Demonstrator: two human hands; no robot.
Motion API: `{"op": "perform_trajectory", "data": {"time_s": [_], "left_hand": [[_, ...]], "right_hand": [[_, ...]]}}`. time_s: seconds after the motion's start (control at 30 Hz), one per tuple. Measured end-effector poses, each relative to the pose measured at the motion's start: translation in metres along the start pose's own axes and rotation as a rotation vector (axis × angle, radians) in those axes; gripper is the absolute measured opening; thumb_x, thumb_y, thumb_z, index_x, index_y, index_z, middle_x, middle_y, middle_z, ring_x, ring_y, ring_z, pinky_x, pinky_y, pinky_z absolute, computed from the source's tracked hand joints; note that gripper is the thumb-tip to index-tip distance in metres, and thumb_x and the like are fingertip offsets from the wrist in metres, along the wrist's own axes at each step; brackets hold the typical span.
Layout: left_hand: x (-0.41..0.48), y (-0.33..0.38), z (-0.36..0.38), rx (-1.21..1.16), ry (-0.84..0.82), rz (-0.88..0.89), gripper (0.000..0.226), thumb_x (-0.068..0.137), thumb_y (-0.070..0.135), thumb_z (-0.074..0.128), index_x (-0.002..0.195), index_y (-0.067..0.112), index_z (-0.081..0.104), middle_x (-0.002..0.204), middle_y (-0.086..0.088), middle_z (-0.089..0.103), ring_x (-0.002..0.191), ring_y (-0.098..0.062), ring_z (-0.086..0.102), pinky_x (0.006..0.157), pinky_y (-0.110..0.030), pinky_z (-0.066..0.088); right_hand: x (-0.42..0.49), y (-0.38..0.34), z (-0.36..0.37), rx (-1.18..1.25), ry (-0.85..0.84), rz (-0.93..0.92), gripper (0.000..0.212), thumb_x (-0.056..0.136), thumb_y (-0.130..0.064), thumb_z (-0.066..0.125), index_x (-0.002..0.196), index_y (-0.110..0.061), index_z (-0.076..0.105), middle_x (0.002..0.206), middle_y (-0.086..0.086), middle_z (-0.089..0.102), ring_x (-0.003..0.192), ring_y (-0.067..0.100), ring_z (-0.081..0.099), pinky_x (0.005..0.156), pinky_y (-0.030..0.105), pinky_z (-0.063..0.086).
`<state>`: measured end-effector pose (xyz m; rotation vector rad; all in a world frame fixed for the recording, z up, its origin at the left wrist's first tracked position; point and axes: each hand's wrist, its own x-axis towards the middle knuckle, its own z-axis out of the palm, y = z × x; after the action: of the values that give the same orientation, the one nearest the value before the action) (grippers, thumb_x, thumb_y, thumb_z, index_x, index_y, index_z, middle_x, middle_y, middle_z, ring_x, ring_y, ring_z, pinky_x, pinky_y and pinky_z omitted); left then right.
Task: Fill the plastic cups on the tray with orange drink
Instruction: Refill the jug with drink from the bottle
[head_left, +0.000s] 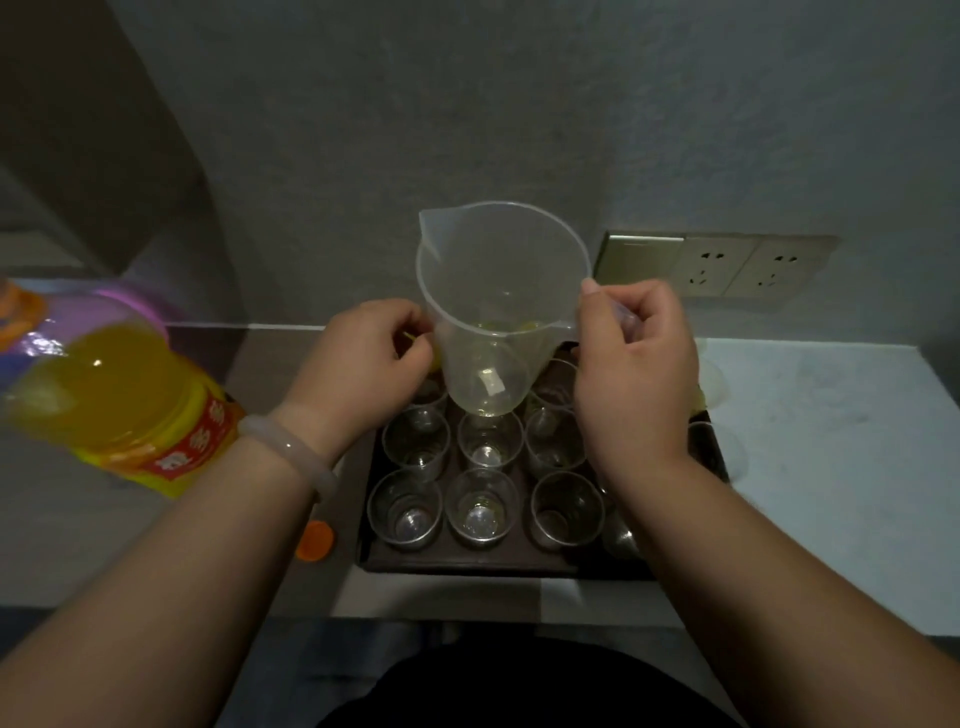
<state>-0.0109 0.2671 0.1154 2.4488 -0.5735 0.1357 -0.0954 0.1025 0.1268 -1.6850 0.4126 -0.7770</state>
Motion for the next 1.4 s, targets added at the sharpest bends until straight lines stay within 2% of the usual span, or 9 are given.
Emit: {"op": "perform_trajectory", "data": {"time_s": [0.27, 0.47, 0.57, 0.67, 0.8, 0.93, 1.1, 1.23, 1.4], "left_hand": [[-0.015, -0.026, -0.026, -0.031, 0.084, -0.035, 0.015, 0.086, 0.020, 0.056, 0.089, 0.011, 0.069, 0.084, -0.003, 0.067, 0.077, -0.020, 0.062, 0.070, -0.031, 0.049], [-0.015, -0.069, -0.045, 0.007, 0.016, -0.050, 0.014, 0.084, 0.014, 0.055, 0.093, 0.010, 0.065, 0.091, -0.007, 0.065, 0.086, -0.025, 0.060, 0.072, -0.033, 0.047], [-0.019, -0.082, -0.051, -0.010, -0.009, -0.022, 0.023, 0.086, 0.013, 0.053, 0.107, 0.007, 0.062, 0.105, -0.010, 0.060, 0.092, -0.025, 0.057, 0.073, -0.023, 0.038], [-0.026, -0.086, -0.055, -0.034, -0.007, 0.027, 0.035, 0.088, 0.012, 0.052, 0.123, 0.005, 0.056, 0.116, -0.013, 0.056, 0.095, -0.027, 0.058, 0.080, -0.023, 0.039], [-0.036, -0.093, -0.056, -0.087, -0.031, 0.045, 0.037, 0.089, 0.014, 0.053, 0.125, 0.007, 0.052, 0.100, -0.003, 0.051, 0.082, -0.017, 0.052, 0.068, -0.014, 0.030], [-0.050, -0.100, -0.056, -0.105, -0.044, 0.049, 0.033, 0.088, 0.017, 0.056, 0.120, 0.011, 0.052, 0.096, 0.000, 0.049, 0.078, -0.016, 0.054, 0.068, -0.020, 0.036], [-0.066, -0.108, -0.050, -0.024, -0.144, 0.010, 0.049, 0.092, 0.028, 0.054, 0.137, 0.011, 0.046, 0.124, -0.007, 0.053, 0.103, -0.019, 0.057, 0.087, -0.027, 0.045], [-0.075, -0.112, -0.049, -0.020, -0.189, 0.015, 0.040, 0.093, 0.030, 0.053, 0.130, 0.016, 0.054, 0.120, -0.002, 0.056, 0.102, -0.014, 0.056, 0.082, -0.021, 0.041], [-0.078, -0.124, -0.049, -0.043, -0.241, 0.048, 0.037, 0.091, 0.030, 0.055, 0.125, 0.016, 0.058, 0.117, -0.002, 0.059, 0.103, -0.015, 0.057, 0.085, -0.026, 0.045]], "right_hand": [[-0.019, -0.011, 0.035, 0.045, -0.022, -0.007, 0.019, 0.094, -0.021, 0.058, 0.077, -0.019, 0.051, 0.056, -0.009, 0.048, 0.050, 0.000, 0.046, 0.050, 0.016, 0.039], [-0.038, -0.016, 0.081, 0.026, 0.062, -0.005, 0.021, 0.093, -0.022, 0.059, 0.074, -0.022, 0.050, 0.058, -0.011, 0.051, 0.053, -0.002, 0.047, 0.054, 0.014, 0.039], [-0.044, -0.020, 0.099, 0.018, 0.119, -0.003, 0.024, 0.093, -0.022, 0.059, 0.072, -0.025, 0.048, 0.059, -0.011, 0.051, 0.053, -0.002, 0.046, 0.054, 0.015, 0.038], [-0.048, -0.023, 0.113, 0.032, 0.166, 0.008, 0.023, 0.093, -0.021, 0.059, 0.072, -0.026, 0.048, 0.061, -0.010, 0.052, 0.054, 0.002, 0.048, 0.054, 0.017, 0.040], [-0.054, -0.026, 0.123, 0.025, 0.190, -0.003, 0.023, 0.093, -0.020, 0.058, 0.073, -0.025, 0.048, 0.062, -0.008, 0.051, 0.053, 0.001, 0.047, 0.054, 0.018, 0.040], [-0.056, -0.026, 0.128, 0.010, 0.159, -0.011, 0.021, 0.094, -0.024, 0.057, 0.075, -0.026, 0.049, 0.065, -0.006, 0.054, 0.055, 0.001, 0.050, 0.052, 0.015, 0.042], [-0.050, -0.018, 0.138, -0.002, 0.098, 0.007, 0.021, 0.093, -0.027, 0.058, 0.074, -0.028, 0.049, 0.065, -0.006, 0.055, 0.058, 0.005, 0.051, 0.056, 0.022, 0.044], [-0.049, -0.010, 0.151, 0.020, 0.043, 0.043, 0.021, 0.093, -0.025, 0.058, 0.074, -0.025, 0.050, 0.066, -0.004, 0.055, 0.059, 0.007, 0.051, 0.057, 0.025, 0.043], [-0.057, 0.006, 0.170, -0.036, -0.014, 0.096, 0.021, 0.093, -0.030, 0.058, 0.075, -0.025, 0.050, 0.065, -0.006, 0.055, 0.060, 0.007, 0.052, 0.058, 0.026, 0.043]]}}
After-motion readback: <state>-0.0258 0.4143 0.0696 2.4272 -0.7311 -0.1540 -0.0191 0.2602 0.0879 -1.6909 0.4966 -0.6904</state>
